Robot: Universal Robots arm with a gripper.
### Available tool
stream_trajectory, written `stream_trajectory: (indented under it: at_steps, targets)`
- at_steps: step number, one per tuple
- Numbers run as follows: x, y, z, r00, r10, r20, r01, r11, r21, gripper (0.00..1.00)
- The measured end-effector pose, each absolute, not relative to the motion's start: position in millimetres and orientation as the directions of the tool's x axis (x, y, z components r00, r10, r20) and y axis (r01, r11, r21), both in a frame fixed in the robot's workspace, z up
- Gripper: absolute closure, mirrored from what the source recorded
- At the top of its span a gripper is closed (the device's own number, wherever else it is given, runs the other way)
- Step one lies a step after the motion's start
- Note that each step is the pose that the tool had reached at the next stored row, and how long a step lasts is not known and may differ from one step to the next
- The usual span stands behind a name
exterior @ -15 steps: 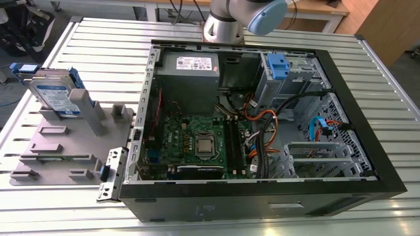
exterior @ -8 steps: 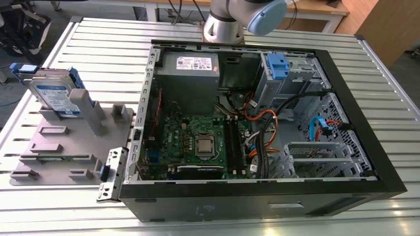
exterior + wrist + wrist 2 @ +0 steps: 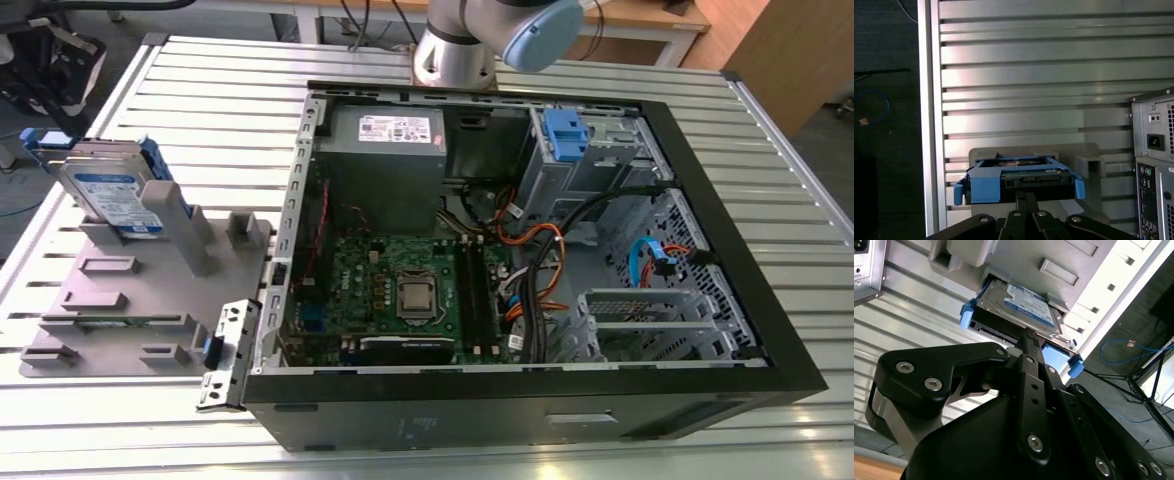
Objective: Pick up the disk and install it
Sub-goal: 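Reach for the disk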
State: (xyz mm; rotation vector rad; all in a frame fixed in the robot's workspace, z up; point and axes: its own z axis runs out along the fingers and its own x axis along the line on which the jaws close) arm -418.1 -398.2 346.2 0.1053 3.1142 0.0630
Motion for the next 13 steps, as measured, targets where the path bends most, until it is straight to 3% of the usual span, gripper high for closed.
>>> stream_trajectory:
  at_steps: [13]
  targets:
    - [-420.0, -398.0, 339.0, -0.998, 0.056, -0.023, 0.056, 0.998, 0.041, 0.89]
